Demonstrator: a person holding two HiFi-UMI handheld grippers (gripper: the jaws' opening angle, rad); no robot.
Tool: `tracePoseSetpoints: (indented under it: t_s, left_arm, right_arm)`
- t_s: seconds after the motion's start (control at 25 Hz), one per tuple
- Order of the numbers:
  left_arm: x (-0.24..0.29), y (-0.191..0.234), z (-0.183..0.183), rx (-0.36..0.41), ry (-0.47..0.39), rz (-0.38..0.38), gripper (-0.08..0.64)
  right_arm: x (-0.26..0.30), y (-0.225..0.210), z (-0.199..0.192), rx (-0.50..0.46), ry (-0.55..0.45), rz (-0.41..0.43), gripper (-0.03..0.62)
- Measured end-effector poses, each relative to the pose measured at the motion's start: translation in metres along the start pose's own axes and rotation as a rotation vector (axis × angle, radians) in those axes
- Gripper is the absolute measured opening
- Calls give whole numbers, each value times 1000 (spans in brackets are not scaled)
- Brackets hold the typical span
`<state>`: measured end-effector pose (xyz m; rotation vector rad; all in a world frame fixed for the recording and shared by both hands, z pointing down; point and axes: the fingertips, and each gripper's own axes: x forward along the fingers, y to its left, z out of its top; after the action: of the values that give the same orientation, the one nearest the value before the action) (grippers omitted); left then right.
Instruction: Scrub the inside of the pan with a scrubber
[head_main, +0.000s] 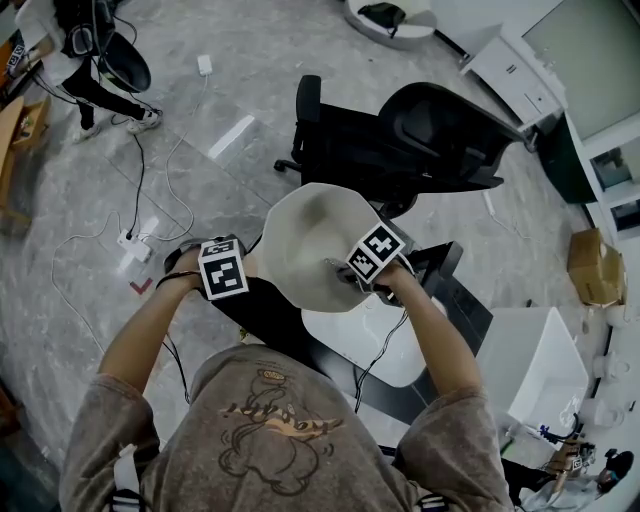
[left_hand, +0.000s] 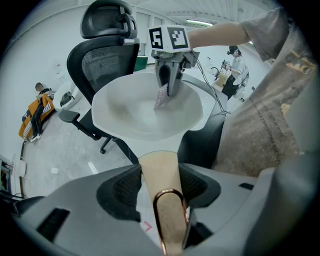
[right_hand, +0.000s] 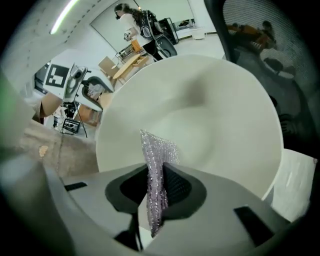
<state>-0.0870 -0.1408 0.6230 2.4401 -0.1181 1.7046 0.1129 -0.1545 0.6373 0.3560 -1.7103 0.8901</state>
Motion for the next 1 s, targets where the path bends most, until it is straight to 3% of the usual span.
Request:
tracePoseSetpoints:
  t_s: [0.24, 0.52, 0.76, 1.0]
  left_arm:
    - [-1, 2, 0, 1, 4, 4, 240]
    - [1, 2, 1, -4, 8, 7, 239]
    - [1, 1, 2, -9, 5, 6, 239]
    - [2, 1, 1, -8, 9, 5, 239]
  right_arm:
    - [15, 35, -13, -74, 87, 63, 81]
    - [29, 74, -12, -102, 107, 170, 81]
    - [39, 96, 10, -59, 27, 250, 81]
    - [42, 114, 49, -6, -116, 340, 81]
